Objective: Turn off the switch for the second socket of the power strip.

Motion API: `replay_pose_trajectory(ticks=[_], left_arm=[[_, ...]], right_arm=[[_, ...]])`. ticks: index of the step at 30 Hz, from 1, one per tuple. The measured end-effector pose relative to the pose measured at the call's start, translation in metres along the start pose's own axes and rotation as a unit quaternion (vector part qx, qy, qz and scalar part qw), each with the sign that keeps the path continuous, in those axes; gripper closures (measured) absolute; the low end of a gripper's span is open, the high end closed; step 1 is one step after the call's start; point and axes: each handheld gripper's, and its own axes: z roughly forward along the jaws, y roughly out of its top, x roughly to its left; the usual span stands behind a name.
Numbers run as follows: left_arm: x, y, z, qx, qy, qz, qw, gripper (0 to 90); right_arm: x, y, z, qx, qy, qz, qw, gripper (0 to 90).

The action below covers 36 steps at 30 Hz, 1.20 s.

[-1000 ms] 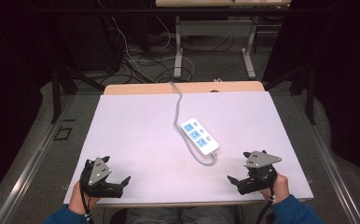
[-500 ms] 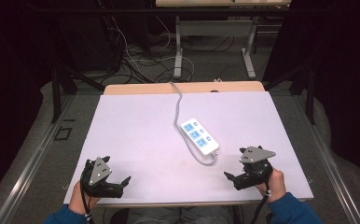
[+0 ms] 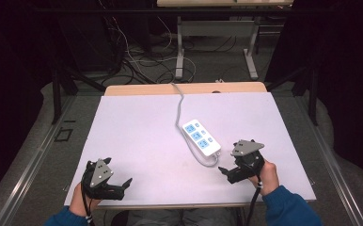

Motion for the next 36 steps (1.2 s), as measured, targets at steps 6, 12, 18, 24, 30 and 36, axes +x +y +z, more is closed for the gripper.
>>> replay_pose_trajectory(ticks=[6,12,18,24,30,36], left_arm=[[0.0,0.0,0.001,0.0,-0.001,0.004,1.0,0.4],[0.001,0.001,0.001,0.001,0.001,0.009,1.0,0.3],[0.001,0.0,0.001,0.0,-0.001,0.006,1.0,0.3],[0.0,0.001,0.002,0.001,-0.002,0.005,1.0,0.3],[0.0,0.001,0.002,0.001,-0.003,0.005,1.0,0.3],[0.0,0.001,0.003,0.002,-0.003,0.004,1.0,0.3]], right_arm=[[-0.004,0.005,0.005,-0.002,0.0,0.0,1.0,2.1],[-0.007,0.01,0.009,0.0,0.001,0.001,1.0,2.1],[-0.011,0.015,0.011,-0.005,0.001,0.008,1.0,2.1],[-0.016,0.022,0.016,-0.001,0.007,0.01,0.9999,2.1],[-0.02,0.026,0.02,-0.003,0.009,0.013,0.9999,2.2],[-0.025,0.03,0.023,-0.008,0.014,0.019,0.9997,2.2]])
